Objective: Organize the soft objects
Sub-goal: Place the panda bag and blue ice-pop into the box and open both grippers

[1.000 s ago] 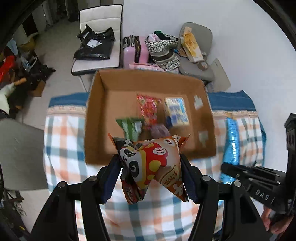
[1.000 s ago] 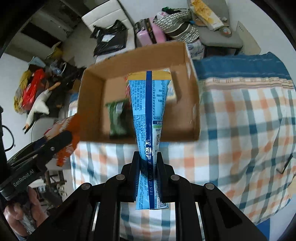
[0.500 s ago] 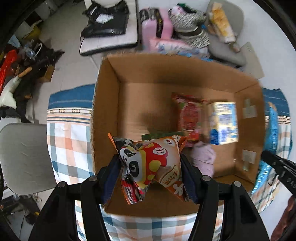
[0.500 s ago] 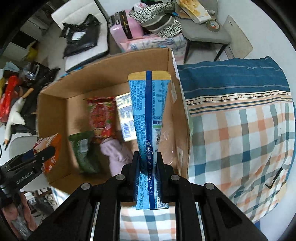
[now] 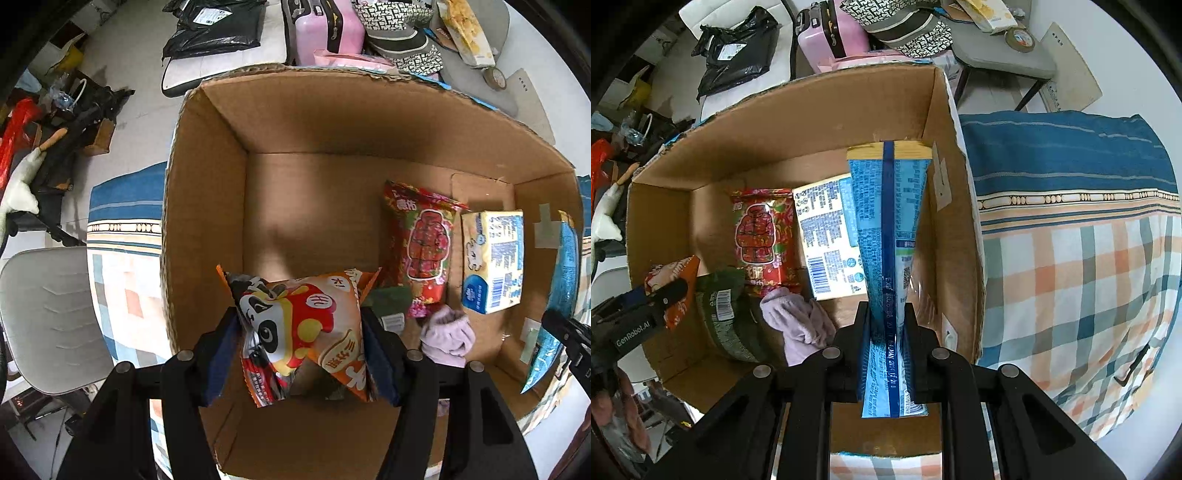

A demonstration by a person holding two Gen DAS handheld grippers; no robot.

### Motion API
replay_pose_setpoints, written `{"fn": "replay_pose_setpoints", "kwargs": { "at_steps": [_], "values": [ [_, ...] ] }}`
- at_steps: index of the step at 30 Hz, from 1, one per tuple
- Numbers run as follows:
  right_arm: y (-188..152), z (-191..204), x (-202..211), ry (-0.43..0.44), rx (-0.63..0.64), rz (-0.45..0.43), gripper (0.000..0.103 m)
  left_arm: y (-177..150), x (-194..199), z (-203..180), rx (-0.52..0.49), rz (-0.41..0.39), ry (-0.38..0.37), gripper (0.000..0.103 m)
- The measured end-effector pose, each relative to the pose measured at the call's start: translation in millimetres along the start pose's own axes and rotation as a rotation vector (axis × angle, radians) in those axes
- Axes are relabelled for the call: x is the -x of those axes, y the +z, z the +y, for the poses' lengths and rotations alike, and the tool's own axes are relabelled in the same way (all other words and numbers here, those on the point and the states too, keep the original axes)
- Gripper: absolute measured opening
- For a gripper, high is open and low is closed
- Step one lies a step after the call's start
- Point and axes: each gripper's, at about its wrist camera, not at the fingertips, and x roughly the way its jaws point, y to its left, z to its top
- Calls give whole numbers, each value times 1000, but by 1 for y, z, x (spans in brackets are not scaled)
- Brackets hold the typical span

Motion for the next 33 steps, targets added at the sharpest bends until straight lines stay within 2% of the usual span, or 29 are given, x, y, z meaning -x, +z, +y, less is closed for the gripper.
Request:
{"fn": "replay_pose_setpoints", "kwargs": {
  "at_steps": [6,8,12,17,22,24,28,29,33],
  "values": [
    [6,2,-3,-20,0,19,23,6,-1,-2,20,15,20,63],
    [6,2,-1,-30,2,17,30,7,2,-2,22,10,15,64],
    [6,6,5,-27,13,9,35,5,10,-3,23,2,1,66],
    [-3,17,14,2,40,-3,54,-4,25,-8,21,-30,-21,68],
    [-14,29,18,16,62,2,55,-17,35,-10,22,-53,-41,69],
    [-18,34,19,2,80,-4,57,-21,36,-10,21,-61,-35,72],
    [-25,39,22,9,100,-17,81,-32,42,-9,31,-96,-24,85],
    [-26,39,22,10,103,-20,84,-34,43,-10,31,-104,-22,91],
    [-30,39,23,15,105,-22,88,-39,46,-7,48,-125,-17,92]
  ]
}}
